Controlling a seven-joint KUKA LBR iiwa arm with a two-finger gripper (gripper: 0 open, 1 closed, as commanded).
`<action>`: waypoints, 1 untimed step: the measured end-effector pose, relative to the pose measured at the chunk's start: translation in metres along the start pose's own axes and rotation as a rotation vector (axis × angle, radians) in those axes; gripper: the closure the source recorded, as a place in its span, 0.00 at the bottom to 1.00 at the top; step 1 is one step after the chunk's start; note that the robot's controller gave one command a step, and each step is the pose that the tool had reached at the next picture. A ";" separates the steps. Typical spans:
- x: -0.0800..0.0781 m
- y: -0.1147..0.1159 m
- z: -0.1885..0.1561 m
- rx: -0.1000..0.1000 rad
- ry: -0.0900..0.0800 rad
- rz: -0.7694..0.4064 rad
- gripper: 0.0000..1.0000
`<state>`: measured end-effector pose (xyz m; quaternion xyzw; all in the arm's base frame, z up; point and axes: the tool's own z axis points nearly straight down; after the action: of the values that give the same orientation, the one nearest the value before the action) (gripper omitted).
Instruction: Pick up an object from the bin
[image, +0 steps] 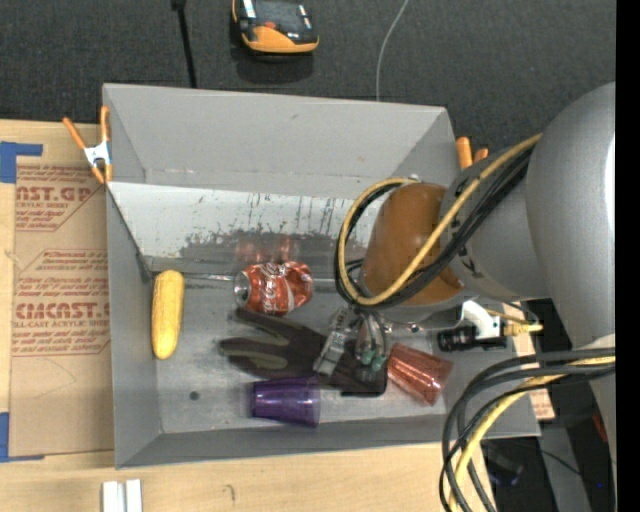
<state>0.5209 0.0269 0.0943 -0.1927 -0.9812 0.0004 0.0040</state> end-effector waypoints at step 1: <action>-0.001 0.001 -0.023 -0.002 -0.006 0.000 1.00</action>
Offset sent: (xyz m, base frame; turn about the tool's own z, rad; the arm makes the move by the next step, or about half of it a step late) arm -0.0002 0.0000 0.0276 0.0000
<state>0.5226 0.0272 0.1170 -0.1925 -0.9813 -0.0003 0.0009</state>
